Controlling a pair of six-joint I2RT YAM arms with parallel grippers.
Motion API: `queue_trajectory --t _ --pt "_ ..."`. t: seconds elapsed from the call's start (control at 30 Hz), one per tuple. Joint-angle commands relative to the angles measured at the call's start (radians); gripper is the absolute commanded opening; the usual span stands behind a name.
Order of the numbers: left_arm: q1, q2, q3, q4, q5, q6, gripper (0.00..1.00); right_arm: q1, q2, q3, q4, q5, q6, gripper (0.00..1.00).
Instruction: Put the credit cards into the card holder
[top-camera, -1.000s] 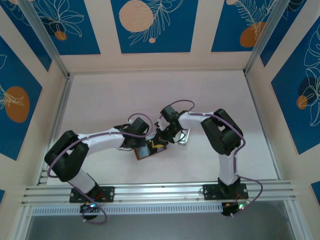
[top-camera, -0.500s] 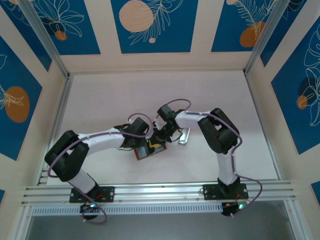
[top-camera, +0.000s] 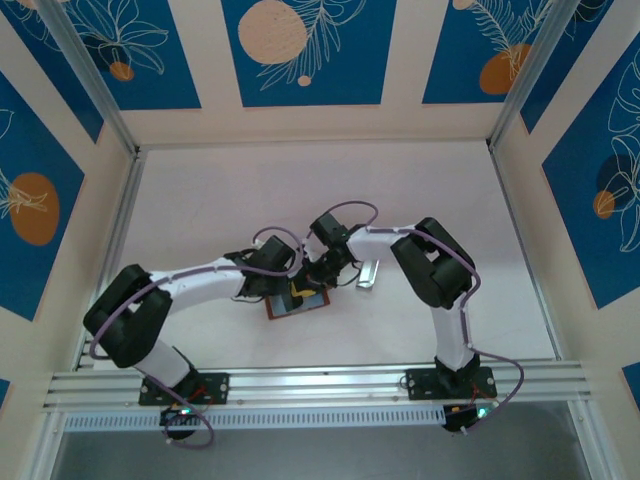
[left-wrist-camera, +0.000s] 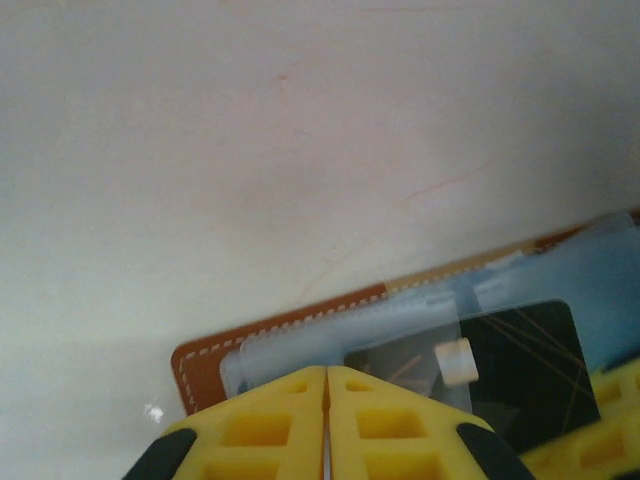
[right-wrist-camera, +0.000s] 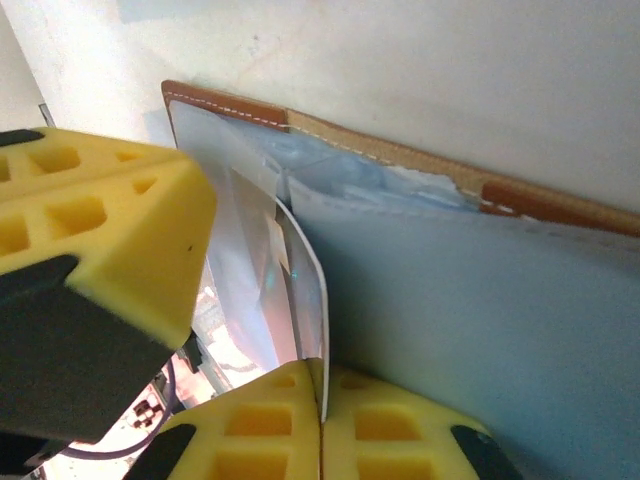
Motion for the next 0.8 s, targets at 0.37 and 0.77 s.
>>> queue_trajectory --t 0.37,0.77 --pt "0.022 -0.186 -0.102 -0.104 -0.018 -0.046 0.16 0.022 -0.054 0.019 -0.211 0.254 -0.062 0.31" --pt "0.023 -0.088 -0.13 -0.021 0.013 -0.044 0.11 0.06 -0.012 0.13 -0.377 0.375 -0.109 0.39"
